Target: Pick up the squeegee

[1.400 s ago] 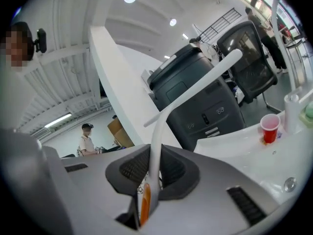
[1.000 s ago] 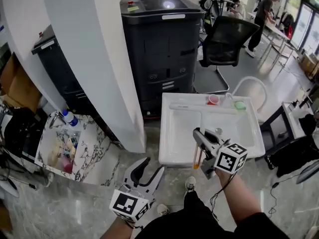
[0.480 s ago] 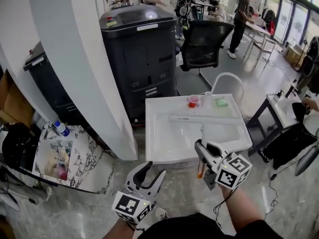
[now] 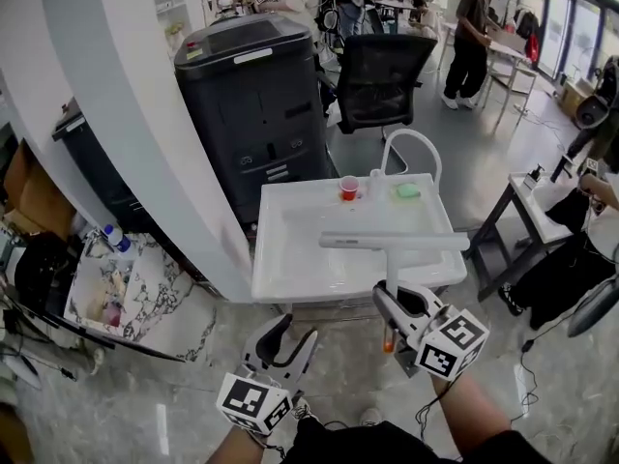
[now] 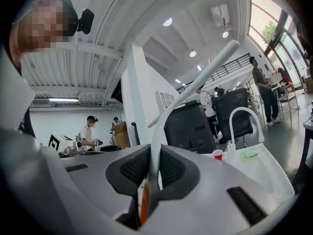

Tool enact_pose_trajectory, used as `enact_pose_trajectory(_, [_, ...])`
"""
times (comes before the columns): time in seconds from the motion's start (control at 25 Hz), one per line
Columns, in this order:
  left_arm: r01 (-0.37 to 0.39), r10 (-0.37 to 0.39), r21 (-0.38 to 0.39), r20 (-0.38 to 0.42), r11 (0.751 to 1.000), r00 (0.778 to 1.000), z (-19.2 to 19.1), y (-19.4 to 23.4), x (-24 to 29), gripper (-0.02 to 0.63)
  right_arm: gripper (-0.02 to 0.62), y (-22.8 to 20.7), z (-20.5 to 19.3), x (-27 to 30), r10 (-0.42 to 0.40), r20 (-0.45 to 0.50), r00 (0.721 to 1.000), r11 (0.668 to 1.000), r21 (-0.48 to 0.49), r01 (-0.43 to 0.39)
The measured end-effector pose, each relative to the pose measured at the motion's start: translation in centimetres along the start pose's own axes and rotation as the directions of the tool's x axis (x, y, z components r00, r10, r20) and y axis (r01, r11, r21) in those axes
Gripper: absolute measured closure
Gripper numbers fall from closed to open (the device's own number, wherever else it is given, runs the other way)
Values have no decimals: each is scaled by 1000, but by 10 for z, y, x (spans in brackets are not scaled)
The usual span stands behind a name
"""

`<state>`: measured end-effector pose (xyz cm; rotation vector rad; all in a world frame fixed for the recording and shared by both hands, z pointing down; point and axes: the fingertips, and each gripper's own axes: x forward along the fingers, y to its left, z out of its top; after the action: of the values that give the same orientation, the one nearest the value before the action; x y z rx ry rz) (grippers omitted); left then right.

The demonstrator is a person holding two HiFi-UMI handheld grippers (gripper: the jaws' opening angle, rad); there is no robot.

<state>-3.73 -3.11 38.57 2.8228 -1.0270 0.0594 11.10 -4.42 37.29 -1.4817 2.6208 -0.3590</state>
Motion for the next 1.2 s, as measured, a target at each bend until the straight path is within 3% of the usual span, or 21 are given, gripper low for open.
enact_pose_trajectory(0.52, [-101, 101, 19, 5, 995, 995, -18, -85, -16, 420, 549, 13, -3, -67, 129, -6, 992, 992, -11, -129])
enact_pose_trajectory(0.84, [-113, 112, 46, 14, 993, 994, -7, -92, -18, 566, 549, 19, 5, -74, 138, 24, 990, 990, -13, -137])
enact_pose_trajectory(1.2, [-119, 118, 57, 24, 991, 993, -3, -94, -21, 584, 551, 25, 5, -80, 135, 28, 990, 991, -21, -135])
